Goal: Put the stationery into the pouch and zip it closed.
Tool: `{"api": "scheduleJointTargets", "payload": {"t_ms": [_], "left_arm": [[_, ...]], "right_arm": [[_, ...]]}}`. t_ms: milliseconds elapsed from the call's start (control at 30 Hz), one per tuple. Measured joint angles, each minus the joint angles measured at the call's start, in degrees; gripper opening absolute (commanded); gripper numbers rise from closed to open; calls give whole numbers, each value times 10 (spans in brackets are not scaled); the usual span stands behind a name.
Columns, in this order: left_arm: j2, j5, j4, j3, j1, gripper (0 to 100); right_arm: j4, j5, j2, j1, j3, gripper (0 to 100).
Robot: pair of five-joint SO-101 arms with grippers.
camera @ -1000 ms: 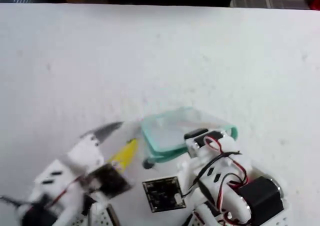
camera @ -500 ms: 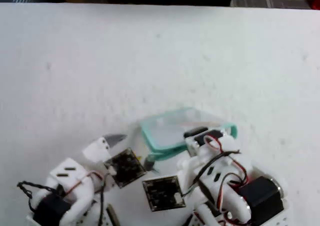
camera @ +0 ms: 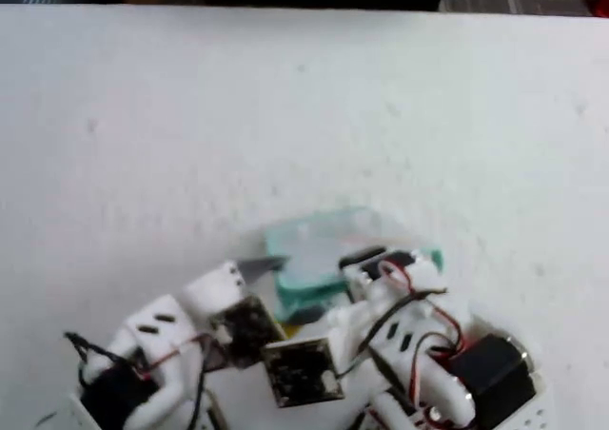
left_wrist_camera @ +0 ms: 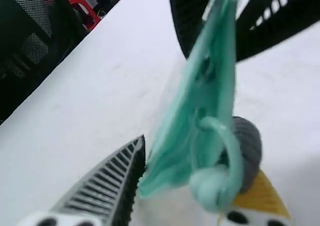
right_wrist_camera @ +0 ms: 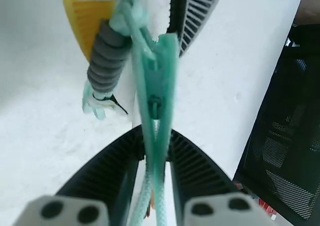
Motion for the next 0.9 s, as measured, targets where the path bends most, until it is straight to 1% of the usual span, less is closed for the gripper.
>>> {"api": "scheduleJointTargets", "payload": {"t_ms": [100,167,333,500,567,633,733,800,900], "left_arm": [[4,50,-54,7,4,204],[4,69,-78,9,5,179],[0,79,-94,19,5,136],[-2,79,-101,46,10,15],[-2,79,-102,47,21,29],[0,79,-102,47,32,21],[0,80,-95,44,35,22],[1,80,-82,32,35,22],[8,80,-63,9,35,22]], "right_arm": [[-19,-33,-2,-13,0,17],[-37,-56,-4,-14,0,17],[-47,-68,-2,-15,0,17],[-65,-71,-1,-18,1,17],[-77,-72,-1,-18,1,17],[-84,-72,-1,-18,1,17],[-91,-97,0,-18,1,19],[-98,-127,-1,-18,4,53],[-100,-173,-2,-20,4,204]]}}
